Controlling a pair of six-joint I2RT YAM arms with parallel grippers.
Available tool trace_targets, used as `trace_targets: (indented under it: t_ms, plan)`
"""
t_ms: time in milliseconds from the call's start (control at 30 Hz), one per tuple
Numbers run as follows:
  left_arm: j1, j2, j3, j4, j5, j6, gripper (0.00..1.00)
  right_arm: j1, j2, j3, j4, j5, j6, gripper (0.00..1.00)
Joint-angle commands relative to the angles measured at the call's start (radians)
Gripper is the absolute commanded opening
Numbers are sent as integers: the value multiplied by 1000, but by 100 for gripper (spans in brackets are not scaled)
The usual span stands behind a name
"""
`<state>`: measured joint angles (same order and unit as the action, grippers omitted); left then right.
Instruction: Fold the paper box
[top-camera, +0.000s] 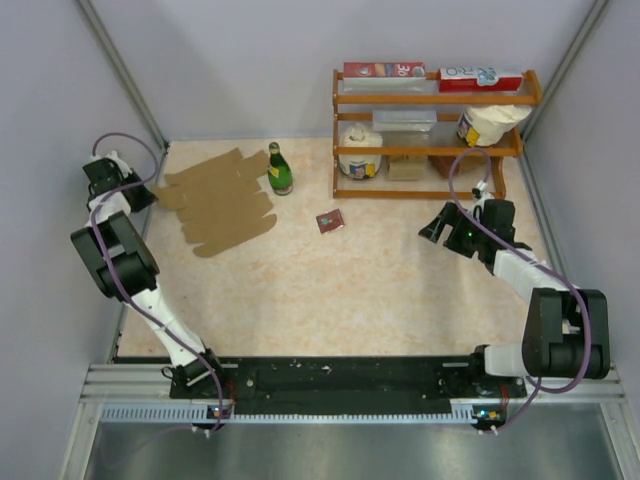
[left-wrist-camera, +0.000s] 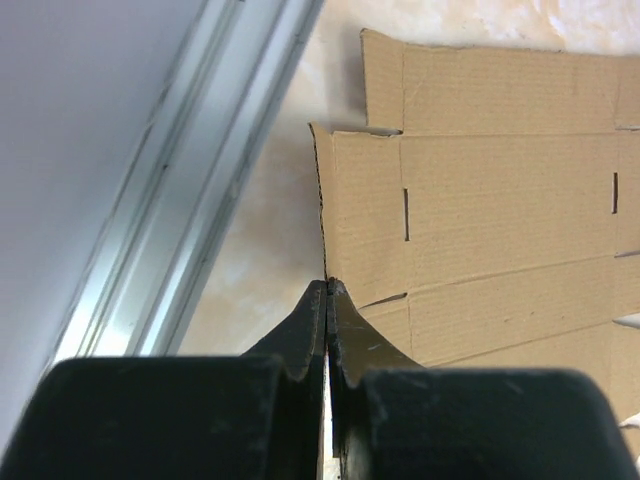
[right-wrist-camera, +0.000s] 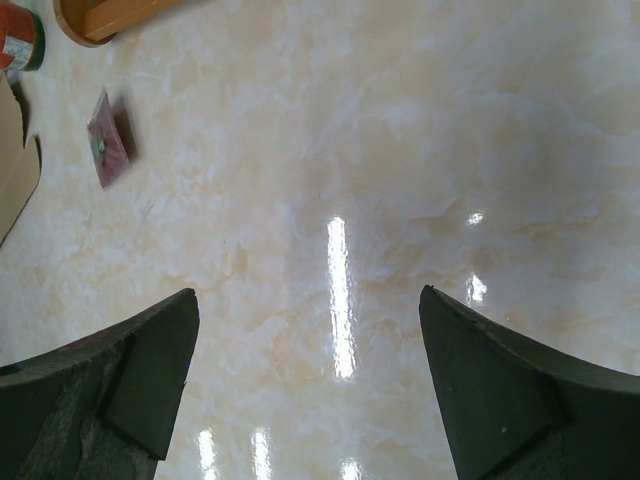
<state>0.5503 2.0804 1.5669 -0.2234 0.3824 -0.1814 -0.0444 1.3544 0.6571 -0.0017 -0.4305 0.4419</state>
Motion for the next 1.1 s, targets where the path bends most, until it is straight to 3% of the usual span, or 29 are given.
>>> trace_targets:
  t_ms: [0,167,533,667,867,1067]
  plan:
    - [14,-134,-50,61,-160,11,0,-12,-41,32,25,9,-5,90]
    - [13,-195,-134,58,-203,19,0,-14,-44,30,32,-7,3,90]
    - [10,-331,-323,75,-139,-52,0,-14,-69,12,55,-28,20,89]
    - [11,-414,-387,59,-192,-78,0,-14,-74,6,65,-20,17,89]
    - [10,-539,-421,-63,-298,-112,0,-12,-80,4,81,-39,32,89]
    - [11,-712,-533,-122,-251,-145,0,-14,-81,-4,97,-53,49,89]
